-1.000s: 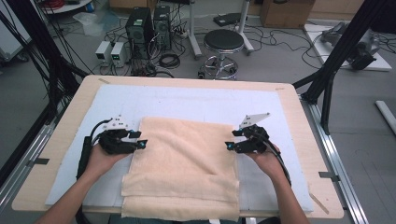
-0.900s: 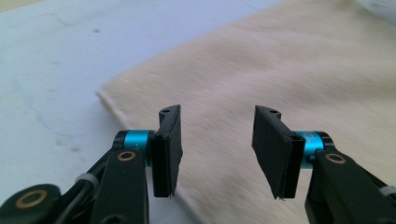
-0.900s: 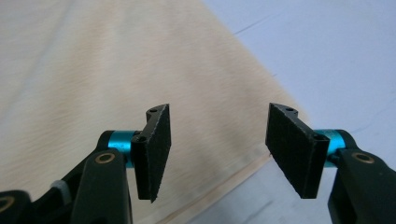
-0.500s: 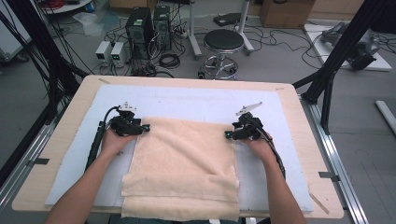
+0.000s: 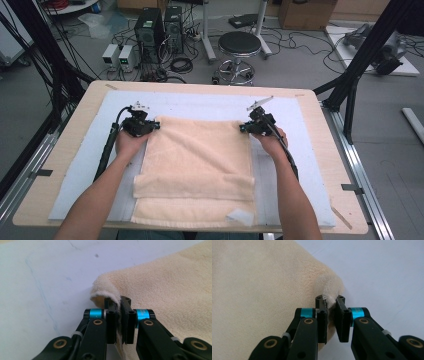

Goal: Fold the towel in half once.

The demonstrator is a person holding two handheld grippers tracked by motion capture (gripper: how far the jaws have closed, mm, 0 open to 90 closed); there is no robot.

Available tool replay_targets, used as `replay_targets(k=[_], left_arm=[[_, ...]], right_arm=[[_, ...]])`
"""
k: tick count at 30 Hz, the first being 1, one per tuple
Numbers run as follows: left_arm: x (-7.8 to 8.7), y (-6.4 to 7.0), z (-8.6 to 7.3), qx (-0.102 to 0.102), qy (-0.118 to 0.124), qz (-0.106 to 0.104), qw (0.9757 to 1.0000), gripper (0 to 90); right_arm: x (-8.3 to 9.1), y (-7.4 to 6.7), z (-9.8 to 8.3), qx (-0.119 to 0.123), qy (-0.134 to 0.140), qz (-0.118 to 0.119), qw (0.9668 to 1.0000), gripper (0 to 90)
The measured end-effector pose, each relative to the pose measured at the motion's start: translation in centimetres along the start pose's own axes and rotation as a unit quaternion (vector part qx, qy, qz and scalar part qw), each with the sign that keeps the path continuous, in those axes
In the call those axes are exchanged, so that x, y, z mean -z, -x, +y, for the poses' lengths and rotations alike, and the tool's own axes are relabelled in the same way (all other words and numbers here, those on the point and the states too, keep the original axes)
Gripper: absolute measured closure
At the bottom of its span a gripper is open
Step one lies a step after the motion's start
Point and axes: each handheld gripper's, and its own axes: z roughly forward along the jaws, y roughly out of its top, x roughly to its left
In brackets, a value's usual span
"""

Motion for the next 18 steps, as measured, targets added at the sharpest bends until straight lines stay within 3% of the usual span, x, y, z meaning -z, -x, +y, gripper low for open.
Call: replay_targets(k=[1, 2, 3, 4, 6, 10, 15, 18], left_arm=[[-0.2, -0.2, 0.5, 0.0, 0.0, 0.007, 1.0, 84.4], [-0.4, -0.4, 1.0, 0.002, -0.001, 0.01, 0.9999, 84.3], [-0.7, -0.6, 1.5, 0.002, 0.0, 0.01, 0.9999, 84.2], [-0.8, -0.5, 1.7, -0.002, -0.001, 0.014, 0.9999, 83.4], [-1.3, -0.4, 1.5, -0.021, -0.011, 0.014, 0.9996, 76.5], [-0.8, -1.1, 1.0, -0.019, -0.03, 0.0, 0.9994, 61.7], [2.1, -1.4, 1.0, -0.01, 0.001, -0.008, 0.9999, 52.1], [4.2, -1.0, 0.5, -0.016, 0.024, -0.029, 0.9992, 50.9]], right_arm=[[-0.1, 0.3, 0.5, -0.004, 0.001, -0.006, 1.0, 82.2], [0.0, 0.5, 0.7, 0.005, 0.018, -0.02, 0.9996, 82.1], [-0.1, 0.9, 0.9, -0.009, 0.017, -0.02, 0.9996, 81.4], [-0.4, 1.4, 1.1, -0.018, 0.008, -0.019, 0.9996, 78.1], [-0.6, 1.7, 1.1, -0.01, 0.012, -0.035, 0.9993, 65.7], [0.0, 2.2, 0.3, -0.024, 0.012, -0.011, 0.9996, 57.9], [2.3, 0.7, -0.3, 0.006, 0.03, -0.001, 0.9995, 52.8], [4.0, -1.0, -0.8, 0.03, 0.05, 0.01, 0.9983, 50.8]])
